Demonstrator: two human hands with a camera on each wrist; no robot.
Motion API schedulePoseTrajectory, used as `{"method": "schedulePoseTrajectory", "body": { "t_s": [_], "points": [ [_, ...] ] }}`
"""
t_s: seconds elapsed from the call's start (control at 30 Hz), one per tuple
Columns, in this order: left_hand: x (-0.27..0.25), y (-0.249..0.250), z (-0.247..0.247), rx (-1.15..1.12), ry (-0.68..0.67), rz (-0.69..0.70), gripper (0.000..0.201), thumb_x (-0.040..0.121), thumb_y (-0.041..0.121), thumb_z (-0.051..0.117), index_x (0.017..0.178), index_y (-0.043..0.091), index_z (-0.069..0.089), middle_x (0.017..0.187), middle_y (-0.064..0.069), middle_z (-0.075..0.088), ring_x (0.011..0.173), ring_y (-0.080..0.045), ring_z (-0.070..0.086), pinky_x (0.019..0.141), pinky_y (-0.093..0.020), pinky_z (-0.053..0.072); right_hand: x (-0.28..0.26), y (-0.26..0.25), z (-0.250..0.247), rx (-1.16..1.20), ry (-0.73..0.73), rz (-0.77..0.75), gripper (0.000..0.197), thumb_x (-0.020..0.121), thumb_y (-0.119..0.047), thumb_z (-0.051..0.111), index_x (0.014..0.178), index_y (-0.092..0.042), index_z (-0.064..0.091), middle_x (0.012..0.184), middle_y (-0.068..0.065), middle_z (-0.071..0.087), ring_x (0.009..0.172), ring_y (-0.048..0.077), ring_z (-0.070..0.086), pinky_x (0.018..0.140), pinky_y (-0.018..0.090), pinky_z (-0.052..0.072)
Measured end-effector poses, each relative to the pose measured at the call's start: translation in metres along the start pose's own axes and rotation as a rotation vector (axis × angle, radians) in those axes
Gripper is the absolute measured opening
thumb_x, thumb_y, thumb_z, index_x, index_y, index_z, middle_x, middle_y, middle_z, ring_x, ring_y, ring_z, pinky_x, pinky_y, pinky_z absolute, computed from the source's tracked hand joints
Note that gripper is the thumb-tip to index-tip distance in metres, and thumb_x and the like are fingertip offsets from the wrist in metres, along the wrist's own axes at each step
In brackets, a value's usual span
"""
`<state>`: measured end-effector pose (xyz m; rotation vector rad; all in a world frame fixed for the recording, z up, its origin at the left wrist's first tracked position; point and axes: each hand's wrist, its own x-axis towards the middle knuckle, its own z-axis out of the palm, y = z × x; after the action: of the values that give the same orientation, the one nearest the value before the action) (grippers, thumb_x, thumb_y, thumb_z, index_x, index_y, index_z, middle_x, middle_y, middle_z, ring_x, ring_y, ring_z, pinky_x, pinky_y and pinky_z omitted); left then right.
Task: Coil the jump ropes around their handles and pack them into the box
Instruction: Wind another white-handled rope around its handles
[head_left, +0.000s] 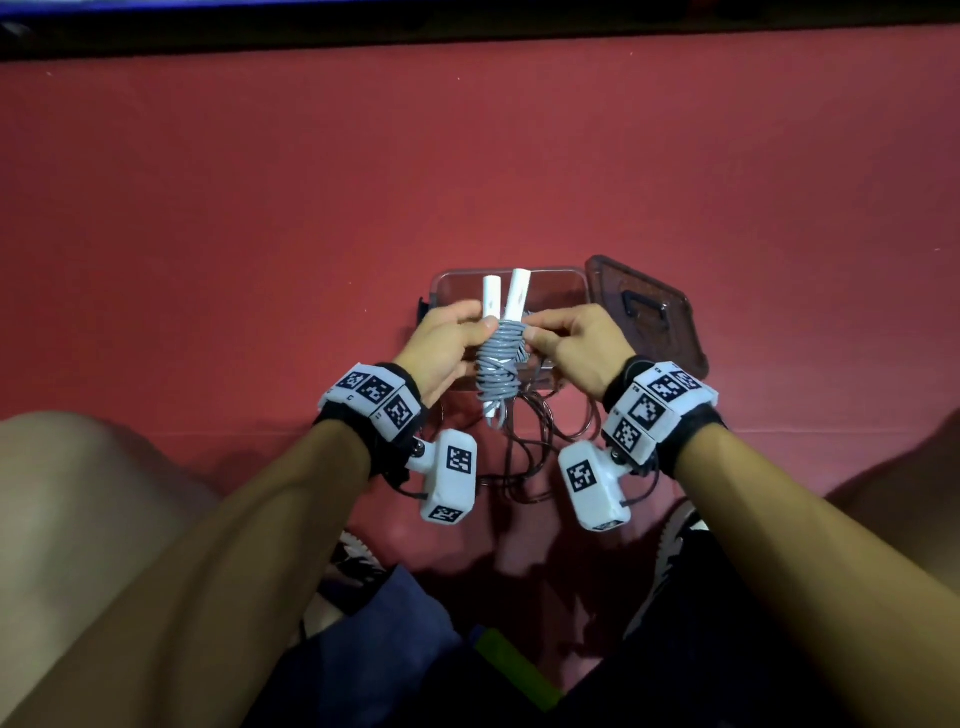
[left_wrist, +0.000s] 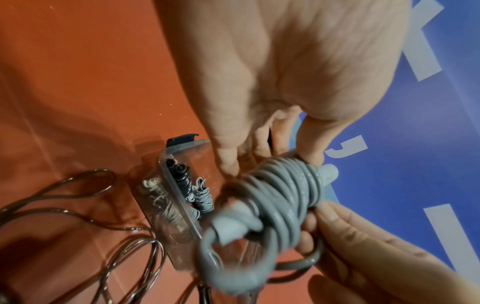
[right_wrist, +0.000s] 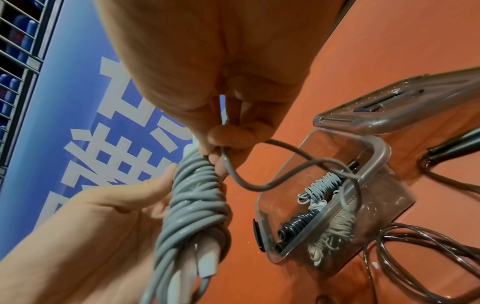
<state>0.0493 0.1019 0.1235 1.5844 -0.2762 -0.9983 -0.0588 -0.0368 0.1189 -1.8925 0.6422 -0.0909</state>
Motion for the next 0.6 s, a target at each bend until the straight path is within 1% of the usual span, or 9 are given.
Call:
{"method": "schedulePoseTrajectory", "body": {
  "t_s": [0.07, 0.1, 0.17, 0.23, 0.3, 0.4, 0.5, 0.53, 0.6],
  "points": [
    [0.0, 0.004, 0.001, 0.044, 0.068, 0.007, 0.018, 0.103, 0.007, 0.053, 0.12, 0.006, 0.057, 0.122, -0.023, 0.066, 0.1, -0.027, 0.065, 0.1, -0.053, 0.051, -0.006, -0.005, 0.0, 0.046, 0.014, 0.029, 0.021, 0.096, -0.013, 0.064, 0.085, -0.025, 0.077, 0.059, -0.01, 0.068, 0.052, 0.003, 0.058, 0.055, 0.022, 0.046],
    [0.001, 0.004, 0.001, 0.079, 0.088, 0.013, 0.013, 0.102, 0.009, 0.055, 0.115, 0.01, 0.058, 0.119, -0.022, 0.067, 0.098, -0.028, 0.066, 0.099, -0.055, 0.052, -0.01, -0.008, -0.001, 0.083, 0.016, 0.047, 0.02, 0.096, -0.012, 0.065, 0.084, -0.023, 0.077, 0.058, -0.006, 0.068, 0.05, 0.005, 0.057, 0.053, 0.022, 0.045],
    [-0.001, 0.004, 0.001, 0.165, 0.095, 0.035, 0.004, 0.101, 0.013, 0.058, 0.102, 0.015, 0.061, 0.108, -0.018, 0.071, 0.093, -0.029, 0.068, 0.098, -0.059, 0.053, -0.018, -0.013, -0.001, 0.208, 0.022, 0.091, 0.012, 0.095, -0.003, 0.063, 0.093, -0.005, 0.075, 0.053, -0.006, 0.066, 0.044, 0.003, 0.055, 0.046, 0.017, 0.044],
    [-0.003, 0.003, 0.001, 0.241, 0.09, 0.057, 0.006, 0.099, 0.019, 0.06, 0.095, 0.019, 0.065, 0.098, -0.011, 0.073, 0.09, -0.029, 0.07, 0.096, -0.059, 0.054, -0.028, -0.017, -0.002, 0.296, 0.037, 0.098, 0.01, 0.094, 0.002, 0.062, 0.09, 0.004, 0.071, 0.052, -0.002, 0.064, 0.041, 0.001, 0.055, 0.041, 0.013, 0.043],
    [-0.008, 0.004, 0.003, 0.297, 0.064, 0.071, 0.013, 0.093, 0.028, 0.062, 0.099, 0.021, 0.071, 0.095, -0.005, 0.076, 0.091, -0.029, 0.073, 0.094, -0.057, 0.055, -0.034, -0.019, -0.004, 0.272, 0.055, 0.069, 0.012, 0.093, 0.001, 0.064, 0.084, 0.004, 0.071, 0.058, 0.004, 0.064, 0.041, 0.001, 0.055, 0.043, 0.012, 0.042],
    [-0.017, 0.009, 0.006, 0.351, -0.014, 0.104, 0.035, 0.083, 0.034, 0.063, 0.115, 0.026, 0.074, 0.102, 0.001, 0.078, 0.099, -0.026, 0.073, 0.097, -0.048, 0.055, -0.035, -0.017, -0.011, 0.212, 0.079, 0.06, 0.013, 0.092, -0.006, 0.069, 0.085, 0.003, 0.074, 0.066, 0.01, 0.068, 0.045, 0.004, 0.059, 0.045, 0.017, 0.043],
    [-0.025, 0.016, 0.013, 0.487, -0.103, 0.178, 0.028, 0.086, 0.02, 0.073, 0.111, 0.032, 0.069, 0.09, 0.006, 0.068, 0.082, -0.014, 0.067, 0.086, -0.031, 0.054, -0.033, -0.017, -0.018, 0.13, 0.082, 0.019, 0.012, 0.089, -0.013, 0.073, 0.081, -0.004, 0.076, 0.069, 0.012, 0.072, 0.053, 0.013, 0.065, 0.052, 0.022, 0.049],
    [-0.028, 0.017, 0.016, 0.531, -0.104, 0.215, 0.036, 0.085, 0.017, 0.078, 0.115, 0.032, 0.067, 0.087, 0.009, 0.061, 0.078, -0.009, 0.063, 0.084, -0.024, 0.053, -0.032, -0.016, -0.02, 0.097, 0.084, 0.007, 0.012, 0.089, -0.014, 0.074, 0.079, -0.007, 0.077, 0.07, 0.011, 0.073, 0.056, 0.013, 0.066, 0.055, 0.022, 0.05],
    [-0.029, 0.017, 0.02, 0.615, -0.062, 0.267, 0.044, 0.08, 0.024, 0.085, 0.121, 0.025, 0.07, 0.083, 0.015, 0.052, 0.074, -0.001, 0.057, 0.08, -0.017, 0.049, -0.031, -0.015, -0.025, 0.019, 0.089, -0.003, 0.012, 0.088, -0.016, 0.074, 0.077, -0.013, 0.077, 0.069, 0.006, 0.073, 0.057, 0.01, 0.065, 0.058, 0.02, 0.049]
  ]
}}
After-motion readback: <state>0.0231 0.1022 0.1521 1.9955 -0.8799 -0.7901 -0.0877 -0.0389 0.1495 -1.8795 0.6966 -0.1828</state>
